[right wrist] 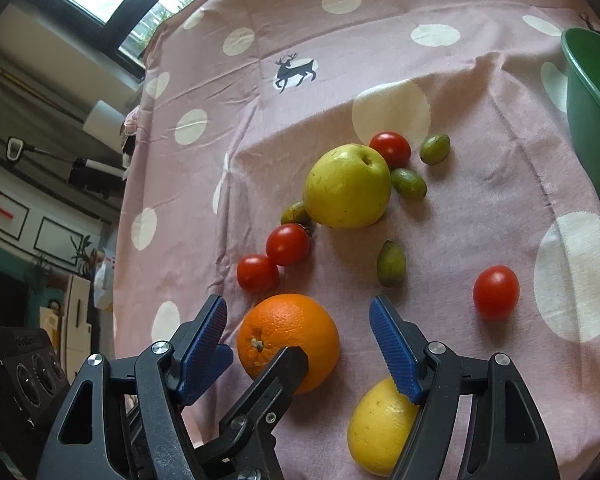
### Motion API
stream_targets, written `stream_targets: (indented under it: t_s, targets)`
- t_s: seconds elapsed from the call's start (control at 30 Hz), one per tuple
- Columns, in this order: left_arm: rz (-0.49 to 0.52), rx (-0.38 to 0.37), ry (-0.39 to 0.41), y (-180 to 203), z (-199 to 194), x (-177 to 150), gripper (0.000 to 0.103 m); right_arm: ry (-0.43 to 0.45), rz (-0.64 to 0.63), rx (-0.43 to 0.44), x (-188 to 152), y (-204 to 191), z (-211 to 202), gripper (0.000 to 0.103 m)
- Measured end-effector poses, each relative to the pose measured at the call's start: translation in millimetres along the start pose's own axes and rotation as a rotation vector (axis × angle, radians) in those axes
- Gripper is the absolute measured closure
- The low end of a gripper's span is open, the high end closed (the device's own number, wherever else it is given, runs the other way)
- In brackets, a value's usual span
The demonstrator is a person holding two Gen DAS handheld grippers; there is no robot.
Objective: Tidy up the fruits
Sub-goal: 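Position the right gripper fingers around the orange, then close the right gripper on the orange and lift it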
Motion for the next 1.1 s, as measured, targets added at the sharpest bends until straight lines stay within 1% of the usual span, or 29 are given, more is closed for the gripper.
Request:
stream_targets:
  t_s: [0.3,0.4,0.5,0.53,0.57,0.63,0.7,0.83,1.1]
  targets:
    - [-0.019,-0.042,-0.026,1,4,-2,0.038,-0.029,0.004,0.0,-4,2,5,0.029]
    - [-0.029,-0.061,-0.045,1,6,-4,0.039,-0.034,0.005,-0.005,-4,2,7,0.029]
    - [-0.027,-0.068,-0.044,1,7,-5,0.04,-0.041,0.007,-0.014,-5,4,10,0.029]
    - [-0.024,-0.068,-0.042,1,7,-5,0.04,-0.046,0.011,-0.011,-5,4,11,0.03]
    - [-0.024,-0.069,-0.041,1,7,-5,0.04,-0.05,0.015,-0.006,-5,4,12,0.033]
    - [-0.023,-0.073,-0.039,1,7,-4,0.04,-0.062,0.026,0.009,-6,5,14,0.036]
    - [-0.025,-0.079,-0.038,0,7,-4,0.041,-0.066,0.031,0.022,-6,4,14,0.036]
    - [-0.034,-0.096,-0.043,0,6,-4,0.041,-0.076,0.044,0.077,-7,1,16,0.043]
    - [-0.01,-0.093,-0.022,9,4,-3,0.041,-0.069,0.047,0.084,-7,4,9,0.044]
Point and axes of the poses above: each gripper's, at about its wrist camera, not at the fingertips, and z roughly the way its jaws point, y to its right, x to its top, the point moved 7 cm from there along z, roughly the way its jaws point, and after that the axes turned 7 degrees about y, right-handed, at the moved point
